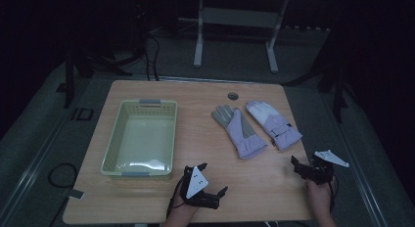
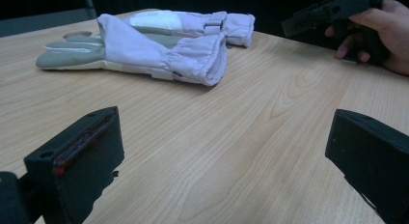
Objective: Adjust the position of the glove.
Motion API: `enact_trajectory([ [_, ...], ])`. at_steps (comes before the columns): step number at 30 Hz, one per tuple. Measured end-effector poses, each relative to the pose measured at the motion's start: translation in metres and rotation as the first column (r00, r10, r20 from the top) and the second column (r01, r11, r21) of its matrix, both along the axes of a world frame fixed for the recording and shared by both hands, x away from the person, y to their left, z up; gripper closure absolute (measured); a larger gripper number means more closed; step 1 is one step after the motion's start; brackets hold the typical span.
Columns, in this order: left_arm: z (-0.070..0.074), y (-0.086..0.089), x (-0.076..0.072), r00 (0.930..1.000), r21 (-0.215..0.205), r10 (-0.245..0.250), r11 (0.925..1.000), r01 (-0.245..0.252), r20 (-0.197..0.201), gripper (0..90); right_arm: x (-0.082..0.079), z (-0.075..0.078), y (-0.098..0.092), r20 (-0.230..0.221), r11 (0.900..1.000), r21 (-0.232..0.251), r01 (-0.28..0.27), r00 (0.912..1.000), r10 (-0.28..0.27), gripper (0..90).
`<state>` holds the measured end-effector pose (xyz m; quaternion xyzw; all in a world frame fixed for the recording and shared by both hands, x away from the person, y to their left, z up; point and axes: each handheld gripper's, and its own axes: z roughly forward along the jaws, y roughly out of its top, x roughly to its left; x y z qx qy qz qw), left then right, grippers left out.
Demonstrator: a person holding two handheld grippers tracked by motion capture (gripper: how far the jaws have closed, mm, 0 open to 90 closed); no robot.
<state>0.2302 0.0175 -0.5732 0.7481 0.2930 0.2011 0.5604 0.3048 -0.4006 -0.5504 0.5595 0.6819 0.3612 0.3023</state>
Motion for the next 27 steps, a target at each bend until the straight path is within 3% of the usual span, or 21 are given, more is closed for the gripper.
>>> enact_trajectory([
  [2,0.000,0.000,0.000,1.0000,0.000,0.001,1.0000,-0.001,-0.004,0.2,0.000,0.000,0.001,-0.019,1.000,0.000,-0.016,0.9997,0.016,11.1],
  [8,0.000,0.000,0.000,1.0000,0.000,0.002,1.0000,-0.002,-0.005,0.2,-0.001,0.013,0.002,-0.017,0.998,-0.060,-0.005,0.9999,0.004,11.0],
  [11,0.000,-0.001,0.000,1.0000,0.004,0.002,1.0000,-0.002,-0.002,0.2,-0.002,0.027,0.001,0.022,0.997,-0.073,0.022,0.9996,-0.020,11.1],
  [12,0.000,-0.001,0.000,1.0000,0.005,0.001,1.0000,-0.001,-0.001,0.2,-0.001,0.032,0.001,0.025,0.998,-0.065,0.016,0.9996,-0.015,11.2],
  [14,0.000,0.000,0.000,1.0000,0.002,0.004,1.0000,-0.004,-0.004,0.2,0.004,0.042,0.000,-0.024,0.999,-0.015,-0.049,0.9985,0.049,11.1],
  [16,0.000,0.000,0.001,1.0000,-0.001,0.005,1.0000,-0.005,-0.008,0.2,0.009,0.051,-0.001,-0.072,0.994,0.022,-0.104,0.9918,0.106,11.2],
  [19,0.000,0.000,0.001,1.0000,0.000,0.004,1.0000,-0.004,-0.007,0.2,0.012,0.059,0.000,-0.053,0.992,0.029,-0.123,0.9908,0.125,11.2],
  [20,0.000,0.000,0.000,1.0000,0.002,0.003,1.0000,-0.003,-0.005,0.2,0.012,0.070,0.001,-0.007,0.993,0.019,-0.120,0.9927,0.120,11.1],
  [21,0.000,0.000,0.000,1.0000,0.002,0.003,1.0000,-0.003,-0.005,0.2,0.012,0.070,0.001,-0.007,0.993,0.019,-0.120,0.9927,0.120,11.1],
  [22,0.000,0.000,0.000,1.0000,0.002,0.003,1.0000,-0.003,-0.004,0.2,0.014,0.082,0.002,0.014,0.991,0.017,-0.135,0.9908,0.135,11.1],
  [27,0.000,0.000,0.000,1.0000,-0.002,0.006,1.0000,-0.006,-0.004,0.2,0.019,0.110,0.004,0.070,0.989,0.035,-0.146,0.9871,0.144,11.1],
])
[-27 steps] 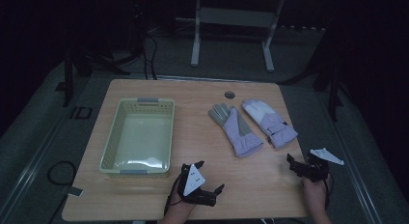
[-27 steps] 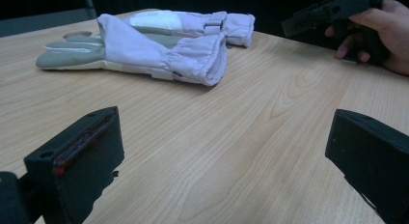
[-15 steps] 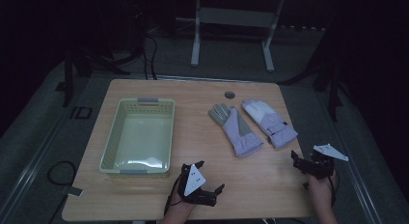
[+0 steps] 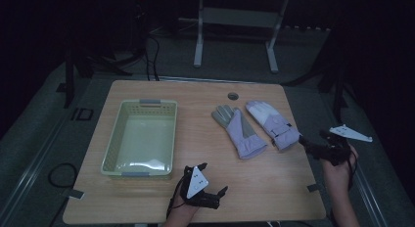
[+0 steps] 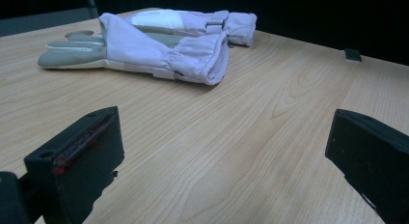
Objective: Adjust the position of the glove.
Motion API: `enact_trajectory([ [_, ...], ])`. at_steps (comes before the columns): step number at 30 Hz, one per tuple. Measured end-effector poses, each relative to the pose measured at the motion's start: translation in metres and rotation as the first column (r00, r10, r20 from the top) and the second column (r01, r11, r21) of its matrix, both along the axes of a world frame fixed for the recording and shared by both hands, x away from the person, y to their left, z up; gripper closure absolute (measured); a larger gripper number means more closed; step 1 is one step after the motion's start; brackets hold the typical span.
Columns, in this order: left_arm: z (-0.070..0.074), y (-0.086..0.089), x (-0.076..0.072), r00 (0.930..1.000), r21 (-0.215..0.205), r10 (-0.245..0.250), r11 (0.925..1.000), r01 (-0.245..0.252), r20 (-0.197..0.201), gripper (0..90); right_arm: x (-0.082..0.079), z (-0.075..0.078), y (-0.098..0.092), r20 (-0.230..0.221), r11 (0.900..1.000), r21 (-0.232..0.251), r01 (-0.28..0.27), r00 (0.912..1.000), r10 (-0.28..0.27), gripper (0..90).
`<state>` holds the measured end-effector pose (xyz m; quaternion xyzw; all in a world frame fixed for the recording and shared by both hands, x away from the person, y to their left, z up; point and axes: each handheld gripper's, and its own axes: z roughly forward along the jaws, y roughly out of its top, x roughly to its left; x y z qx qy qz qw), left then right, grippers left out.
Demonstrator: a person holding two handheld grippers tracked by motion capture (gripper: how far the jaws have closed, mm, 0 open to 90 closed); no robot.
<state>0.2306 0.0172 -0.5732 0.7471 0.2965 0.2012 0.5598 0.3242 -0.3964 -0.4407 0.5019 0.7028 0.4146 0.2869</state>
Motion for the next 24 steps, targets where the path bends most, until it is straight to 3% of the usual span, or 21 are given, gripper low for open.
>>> enact_trajectory([
  [2,0.000,0.000,0.000,1.0000,0.000,0.000,1.0000,0.000,0.000,0.2,0.004,0.012,0.003,0.016,0.999,0.020,0.048,0.9987,-0.048,11.1],
  [7,0.000,0.000,0.000,1.0000,0.000,-0.001,1.0000,0.001,0.001,0.2,0.007,0.027,0.007,0.052,0.997,0.046,0.054,0.9970,-0.056,11.0],
  [9,0.000,0.000,0.000,1.0000,-0.002,-0.001,1.0000,0.001,0.001,0.2,0.013,0.040,0.013,0.058,0.999,0.041,0.025,0.9979,-0.027,11.1],
  [15,0.000,0.000,0.000,1.0000,0.002,-0.003,1.0000,0.003,0.003,0.2,0.026,0.055,0.027,0.046,0.999,0.018,-0.032,0.9984,0.031,11.1],
  [19,0.000,0.000,-0.001,0.9999,0.001,-0.015,0.9999,0.015,0.007,0.2,0.034,0.062,0.040,0.047,0.998,-0.043,-0.048,0.9976,0.050,11.1],
  [24,0.000,0.000,0.000,0.9999,-0.005,-0.017,0.9998,0.017,0.001,0.2,0.044,0.069,0.057,0.036,0.995,-0.027,-0.094,0.9949,0.094,13.5],
])
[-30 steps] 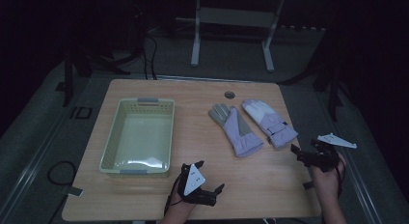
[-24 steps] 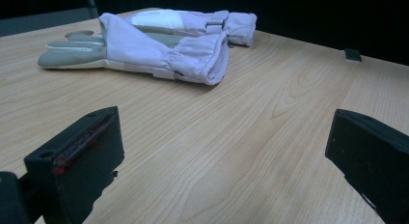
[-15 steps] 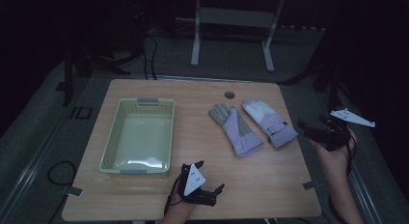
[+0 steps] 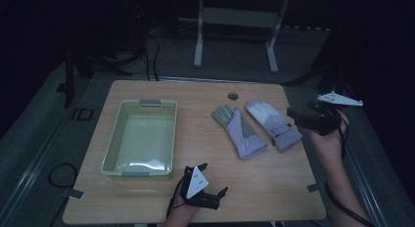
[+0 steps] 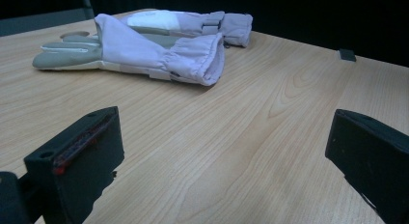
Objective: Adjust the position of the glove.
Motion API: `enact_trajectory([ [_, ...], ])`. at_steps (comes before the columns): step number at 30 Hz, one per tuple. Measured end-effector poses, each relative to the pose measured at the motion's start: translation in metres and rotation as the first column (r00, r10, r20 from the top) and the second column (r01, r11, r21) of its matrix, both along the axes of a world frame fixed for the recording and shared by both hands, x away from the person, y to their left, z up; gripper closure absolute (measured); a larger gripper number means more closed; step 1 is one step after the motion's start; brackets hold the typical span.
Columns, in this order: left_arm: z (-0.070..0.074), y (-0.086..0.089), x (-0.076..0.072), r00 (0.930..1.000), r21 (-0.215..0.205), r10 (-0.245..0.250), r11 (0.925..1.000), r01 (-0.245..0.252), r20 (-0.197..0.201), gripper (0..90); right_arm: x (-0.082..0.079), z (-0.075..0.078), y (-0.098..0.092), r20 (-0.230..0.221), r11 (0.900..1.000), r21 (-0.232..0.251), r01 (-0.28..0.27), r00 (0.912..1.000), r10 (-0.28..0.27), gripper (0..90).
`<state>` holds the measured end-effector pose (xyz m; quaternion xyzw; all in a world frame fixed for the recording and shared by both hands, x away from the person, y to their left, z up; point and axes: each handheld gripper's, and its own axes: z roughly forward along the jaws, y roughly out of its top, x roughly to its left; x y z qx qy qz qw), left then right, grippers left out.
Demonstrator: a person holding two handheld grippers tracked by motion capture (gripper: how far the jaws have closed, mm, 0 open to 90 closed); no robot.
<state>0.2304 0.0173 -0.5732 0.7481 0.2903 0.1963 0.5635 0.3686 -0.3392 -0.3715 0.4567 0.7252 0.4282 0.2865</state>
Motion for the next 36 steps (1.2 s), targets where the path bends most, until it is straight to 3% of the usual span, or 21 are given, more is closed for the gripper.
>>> enact_trajectory([
  [10,0.000,0.000,0.000,1.0000,-0.002,-0.002,1.0000,0.002,-0.002,0.2,0.026,0.004,0.041,-0.030,0.997,0.012,-0.080,0.9963,0.080,15.4],
  [14,0.000,0.000,0.000,1.0000,0.001,-0.007,1.0000,0.007,0.001,0.2,0.037,0.002,0.062,-0.022,0.993,-0.029,-0.118,0.9929,0.117,17.2],
  [18,0.000,0.000,0.000,1.0000,0.001,-0.009,1.0000,0.009,-0.001,0.2,0.050,-0.005,0.080,-0.065,0.988,-0.054,-0.147,0.9876,0.143,18.0],
  [26,0.000,0.001,0.000,0.9998,-0.004,-0.016,0.9999,0.016,-0.006,0.2,0.072,-0.031,0.104,-0.128,0.985,-0.065,-0.162,0.9799,0.153,18.7],
  [33,0.000,0.001,0.000,0.9998,-0.002,-0.021,0.9998,0.021,-0.006,0.2,0.093,-0.067,0.113,-0.235,0.983,-0.052,-0.177,0.9586,0.160,22.0],
  [36,0.000,0.001,0.000,0.9997,-0.006,-0.020,0.9998,0.020,-0.011,0.2,0.099,-0.080,0.116,-0.272,0.983,-0.071,-0.172,0.9510,0.147,23.6],
])
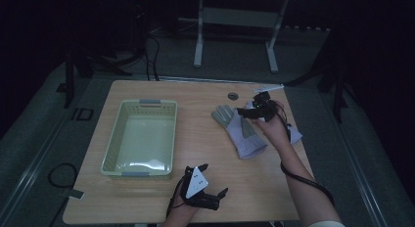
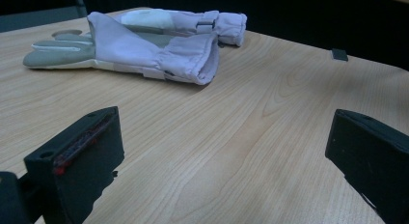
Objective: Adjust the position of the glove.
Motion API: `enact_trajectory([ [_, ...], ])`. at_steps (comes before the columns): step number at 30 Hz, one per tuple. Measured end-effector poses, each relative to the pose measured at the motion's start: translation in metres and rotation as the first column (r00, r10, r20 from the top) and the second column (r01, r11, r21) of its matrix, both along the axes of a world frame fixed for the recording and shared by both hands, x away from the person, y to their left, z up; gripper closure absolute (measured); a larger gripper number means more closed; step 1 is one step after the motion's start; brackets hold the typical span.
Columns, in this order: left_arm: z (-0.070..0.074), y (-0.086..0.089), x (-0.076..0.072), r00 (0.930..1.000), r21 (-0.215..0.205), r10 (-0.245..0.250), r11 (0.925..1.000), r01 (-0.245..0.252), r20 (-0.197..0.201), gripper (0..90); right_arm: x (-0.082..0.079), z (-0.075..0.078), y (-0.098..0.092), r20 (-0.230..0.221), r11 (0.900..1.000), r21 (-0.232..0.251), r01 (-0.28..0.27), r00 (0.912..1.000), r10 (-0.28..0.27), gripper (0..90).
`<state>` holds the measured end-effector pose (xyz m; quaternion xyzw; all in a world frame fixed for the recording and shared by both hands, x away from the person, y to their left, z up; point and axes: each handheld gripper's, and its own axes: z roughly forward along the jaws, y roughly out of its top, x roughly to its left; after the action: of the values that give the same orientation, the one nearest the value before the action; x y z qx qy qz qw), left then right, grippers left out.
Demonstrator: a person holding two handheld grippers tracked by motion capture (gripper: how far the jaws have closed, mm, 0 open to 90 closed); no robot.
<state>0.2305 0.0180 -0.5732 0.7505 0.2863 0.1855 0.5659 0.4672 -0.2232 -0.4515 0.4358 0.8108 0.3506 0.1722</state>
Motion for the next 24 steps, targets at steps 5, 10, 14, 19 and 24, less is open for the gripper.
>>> enact_trajectory([
  [5,0.000,0.000,0.000,1.0000,0.000,0.000,1.0000,0.000,-0.001,0.2,0.006,-0.018,0.002,-0.059,1.000,-0.022,0.002,0.9983,-0.003,30.0],
  [10,0.000,0.000,0.000,1.0000,0.001,-0.003,1.0000,0.003,-0.002,0.2,0.008,-0.031,0.003,-0.088,0.999,-0.034,0.006,0.9961,-0.009,31.5],
  [14,0.000,0.000,0.000,1.0000,0.000,-0.004,1.0000,0.004,-0.006,0.2,0.011,-0.048,0.003,-0.134,0.998,-0.053,0.019,0.9906,-0.026,35.8],
  [19,0.000,0.000,0.000,1.0000,-0.003,-0.005,1.0000,0.005,-0.008,0.2,0.013,-0.059,0.002,-0.166,0.997,-0.068,0.024,0.9855,-0.036,36.4],
  [24,0.000,0.000,0.000,0.9999,0.002,-0.004,1.0000,0.004,-0.010,0.2,0.013,-0.073,-0.003,-0.218,0.998,-0.055,0.007,0.9757,-0.019,42.1],
])
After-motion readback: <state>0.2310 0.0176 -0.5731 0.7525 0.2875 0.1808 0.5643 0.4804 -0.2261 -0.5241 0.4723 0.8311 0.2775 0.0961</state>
